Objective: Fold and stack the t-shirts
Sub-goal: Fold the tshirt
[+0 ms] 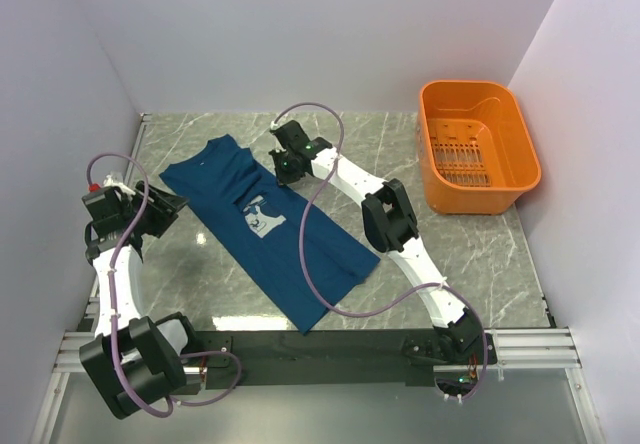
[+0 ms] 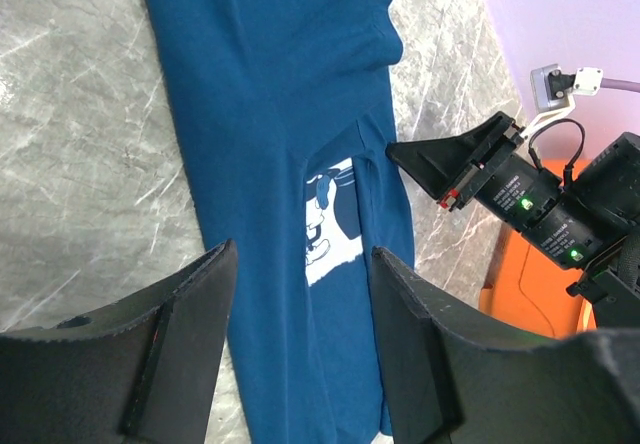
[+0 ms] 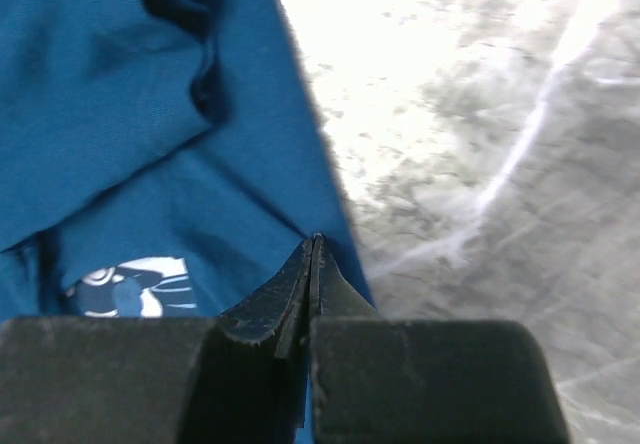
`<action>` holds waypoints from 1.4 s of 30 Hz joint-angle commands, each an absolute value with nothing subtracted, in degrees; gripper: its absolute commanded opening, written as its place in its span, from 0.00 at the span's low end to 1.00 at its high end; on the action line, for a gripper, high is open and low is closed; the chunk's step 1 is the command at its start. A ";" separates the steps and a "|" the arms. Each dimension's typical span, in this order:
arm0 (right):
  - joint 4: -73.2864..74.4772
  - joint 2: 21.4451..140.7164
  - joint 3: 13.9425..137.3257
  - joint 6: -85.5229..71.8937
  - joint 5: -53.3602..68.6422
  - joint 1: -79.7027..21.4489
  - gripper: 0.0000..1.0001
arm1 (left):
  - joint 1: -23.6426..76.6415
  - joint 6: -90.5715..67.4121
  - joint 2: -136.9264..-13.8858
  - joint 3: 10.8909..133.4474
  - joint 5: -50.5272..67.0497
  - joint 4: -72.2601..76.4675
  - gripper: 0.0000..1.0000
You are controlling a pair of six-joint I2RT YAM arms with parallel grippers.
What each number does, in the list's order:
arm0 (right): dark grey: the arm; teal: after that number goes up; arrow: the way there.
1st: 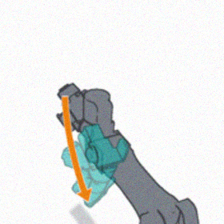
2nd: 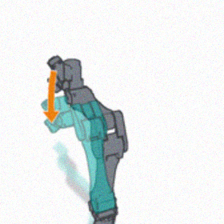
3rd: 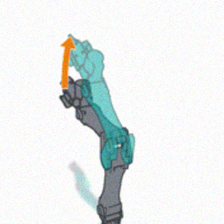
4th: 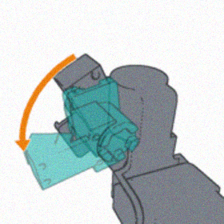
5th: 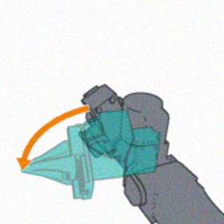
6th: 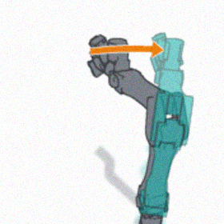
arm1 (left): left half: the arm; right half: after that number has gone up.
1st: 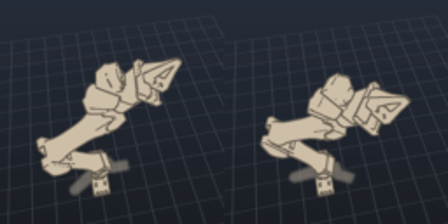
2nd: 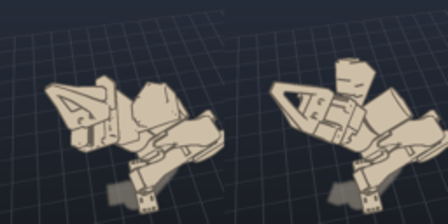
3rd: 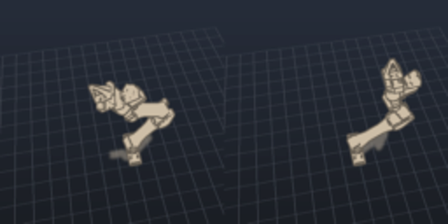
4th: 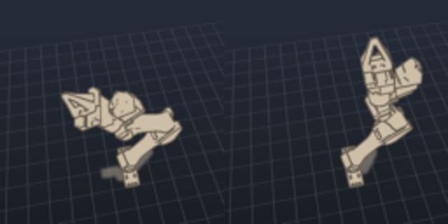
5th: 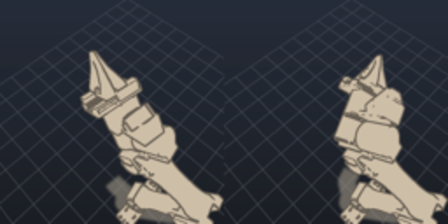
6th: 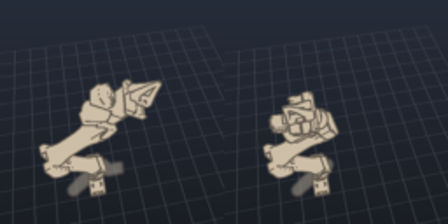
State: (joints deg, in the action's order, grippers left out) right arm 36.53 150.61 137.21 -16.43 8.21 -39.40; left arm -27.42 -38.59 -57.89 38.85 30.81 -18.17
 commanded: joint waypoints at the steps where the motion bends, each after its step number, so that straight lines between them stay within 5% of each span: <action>1: 39.90 151.53 138.78 -15.38 2.64 -39.20 0.00 | -26.81 -39.20 -56.60 38.58 32.08 -16.70 0.61; 11: 42.19 149.77 135.70 -14.15 3.69 -37.35 0.00 | -22.86 -40.78 -58.44 39.81 32.26 -15.21 0.61; 15: 41.66 149.07 135.36 -12.75 5.97 -36.92 0.00 | -14.26 -41.83 -65.62 43.85 27.96 -12.75 0.62; 18: 37.37 144.77 132.11 -10.11 8.79 -36.65 0.14 | -6.26 -42.71 -74.14 49.90 23.14 -11.87 0.59; 22: 35.16 138.54 131.67 -6.87 12.47 -35.34 0.36 | 2.61 -44.56 -84.09 59.99 17.07 -10.02 0.52; 25: 32.79 132.05 128.51 -4.93 16.77 -32.89 0.42 | 7.10 -44.47 -92.79 68.43 12.59 -12.29 0.45; 34: 25.50 109.72 104.00 -0.88 27.68 -26.28 0.38 | 13.09 -45.44 -112.75 86.03 3.08 -19.51 0.08; 42: 24.87 101.96 92.38 -1.41 30.93 -20.75 0.34 | 14.68 -42.98 -121.63 94.30 0.18 -24.95 0.01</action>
State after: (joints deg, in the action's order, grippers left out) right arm 25.96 103.04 95.13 -1.98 28.58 -22.02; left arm 14.00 -44.40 -121.10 90.32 2.81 -22.26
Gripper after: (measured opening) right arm 0.342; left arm 0.013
